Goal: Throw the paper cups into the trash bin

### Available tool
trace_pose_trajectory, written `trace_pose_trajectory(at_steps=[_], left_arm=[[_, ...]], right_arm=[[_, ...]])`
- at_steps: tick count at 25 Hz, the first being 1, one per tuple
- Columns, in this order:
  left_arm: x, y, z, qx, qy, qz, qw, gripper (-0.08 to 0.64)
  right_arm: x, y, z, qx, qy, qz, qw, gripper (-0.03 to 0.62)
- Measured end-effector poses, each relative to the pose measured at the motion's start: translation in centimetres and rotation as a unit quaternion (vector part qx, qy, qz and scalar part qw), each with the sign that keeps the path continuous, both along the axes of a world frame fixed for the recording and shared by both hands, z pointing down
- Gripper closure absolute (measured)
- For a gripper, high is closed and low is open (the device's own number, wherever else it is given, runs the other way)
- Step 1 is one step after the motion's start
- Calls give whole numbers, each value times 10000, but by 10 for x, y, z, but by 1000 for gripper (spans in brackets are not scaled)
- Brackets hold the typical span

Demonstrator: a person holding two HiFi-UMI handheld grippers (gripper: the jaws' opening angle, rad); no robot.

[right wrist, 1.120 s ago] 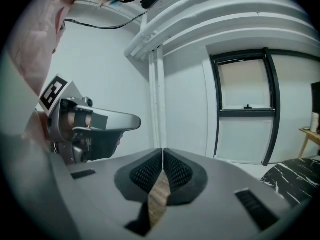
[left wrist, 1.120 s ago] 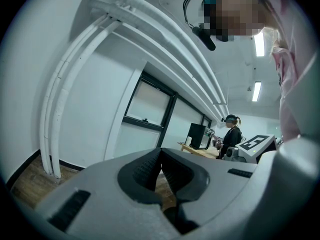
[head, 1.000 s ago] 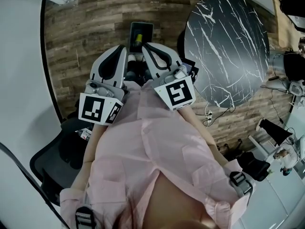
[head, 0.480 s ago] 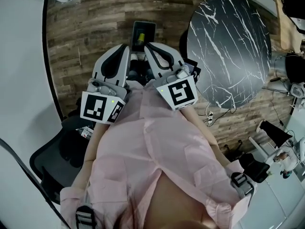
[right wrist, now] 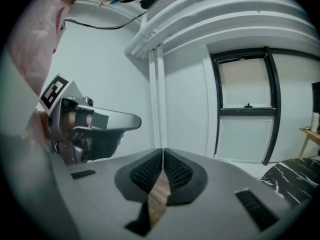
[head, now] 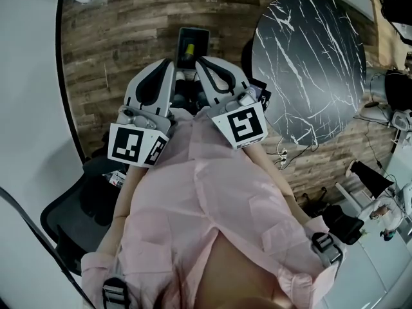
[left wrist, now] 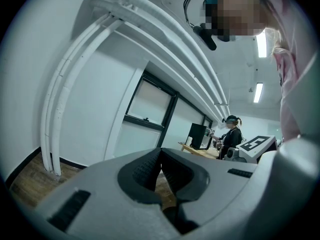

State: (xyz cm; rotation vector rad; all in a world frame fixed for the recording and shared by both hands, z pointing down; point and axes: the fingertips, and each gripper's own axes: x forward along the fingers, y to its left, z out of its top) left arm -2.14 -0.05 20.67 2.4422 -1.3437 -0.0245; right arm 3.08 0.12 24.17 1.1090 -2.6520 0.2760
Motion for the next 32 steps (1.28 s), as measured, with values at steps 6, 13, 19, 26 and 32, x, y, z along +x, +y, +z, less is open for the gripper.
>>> trace_pose_trajectory(at_steps=[6,13,19,26,32], left_arm=[[-1,-1,0,5,3,-13,10000,545],[-1,-2,2,2,-1,-5,10000,545],[-3,-5,1,-3,-3,-10,10000,545],[-3,-6,2,3,-5,-14,10000,545],[-3,-7,2,-2,-9,-3,10000,545]], right_arm=[[0,-1,0,0,-6,9,10000,561],[0,-3,0,30,8,45,10000,563],[-2,-5,-1,48,36,28,10000,563],[-4,-5,-1,73,52,-22,10000,563],[-4,-7,-1,55,46,-12,10000,563]])
